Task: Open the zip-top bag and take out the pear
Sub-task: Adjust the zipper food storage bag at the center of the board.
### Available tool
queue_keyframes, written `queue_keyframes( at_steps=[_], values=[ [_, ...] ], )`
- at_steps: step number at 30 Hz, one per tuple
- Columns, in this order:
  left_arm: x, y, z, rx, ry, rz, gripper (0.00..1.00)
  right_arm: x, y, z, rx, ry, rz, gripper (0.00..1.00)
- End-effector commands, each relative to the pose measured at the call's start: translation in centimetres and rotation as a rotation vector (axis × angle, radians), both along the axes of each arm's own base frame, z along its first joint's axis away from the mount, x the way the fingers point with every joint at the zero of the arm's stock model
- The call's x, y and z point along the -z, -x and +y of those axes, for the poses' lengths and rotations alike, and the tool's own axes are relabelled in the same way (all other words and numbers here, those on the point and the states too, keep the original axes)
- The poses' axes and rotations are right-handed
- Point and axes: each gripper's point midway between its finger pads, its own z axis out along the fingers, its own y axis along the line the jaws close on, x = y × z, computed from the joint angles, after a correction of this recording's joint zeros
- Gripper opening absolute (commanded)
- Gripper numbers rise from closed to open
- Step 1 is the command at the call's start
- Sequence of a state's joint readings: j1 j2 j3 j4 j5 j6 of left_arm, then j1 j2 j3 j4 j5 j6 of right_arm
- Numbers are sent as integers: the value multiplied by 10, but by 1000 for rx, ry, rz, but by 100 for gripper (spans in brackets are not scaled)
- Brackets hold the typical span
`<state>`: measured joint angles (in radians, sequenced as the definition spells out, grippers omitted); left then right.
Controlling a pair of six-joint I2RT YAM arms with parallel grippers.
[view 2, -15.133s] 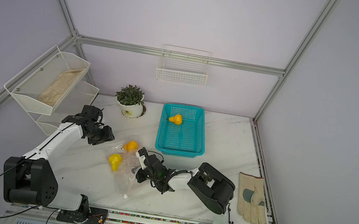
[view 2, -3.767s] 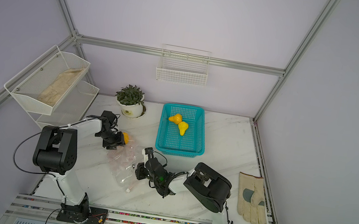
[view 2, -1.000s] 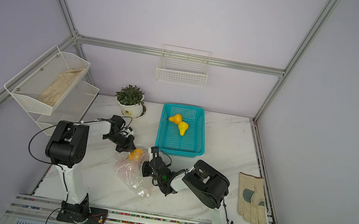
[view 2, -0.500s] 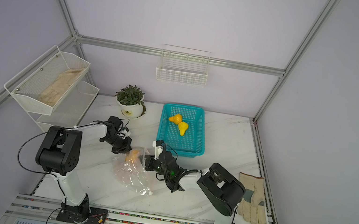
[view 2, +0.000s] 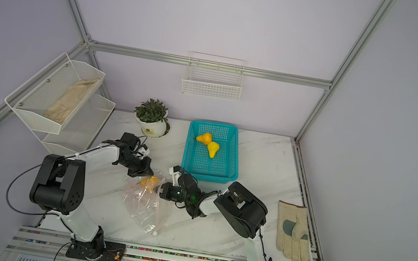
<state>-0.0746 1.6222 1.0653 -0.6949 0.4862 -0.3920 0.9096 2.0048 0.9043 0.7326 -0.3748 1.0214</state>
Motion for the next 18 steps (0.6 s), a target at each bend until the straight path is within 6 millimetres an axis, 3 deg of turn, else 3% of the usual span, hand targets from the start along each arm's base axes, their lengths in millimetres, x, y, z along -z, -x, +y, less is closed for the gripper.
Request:
queue_keyframes(
  at_steps=[1, 4, 9, 13, 18],
  values=[
    [-55, -5, 7, -45, -16, -162, 0, 5, -2, -24, 63, 120, -30, 4],
    [-94, -8, 11, -74, -19, -267, 0, 17, 4, -41, 84, 182, -24, 0],
    [-127, -8, 11, -101, 4, -341, 0, 57, 15, -52, 84, 249, 61, 0],
    [-132, -4, 10, -101, 10, -353, 0, 73, 15, -53, 91, 282, 96, 0],
    [-120, 1, 14, -108, -13, -317, 0, 69, 7, -62, 117, 388, 69, 0]
  ],
)
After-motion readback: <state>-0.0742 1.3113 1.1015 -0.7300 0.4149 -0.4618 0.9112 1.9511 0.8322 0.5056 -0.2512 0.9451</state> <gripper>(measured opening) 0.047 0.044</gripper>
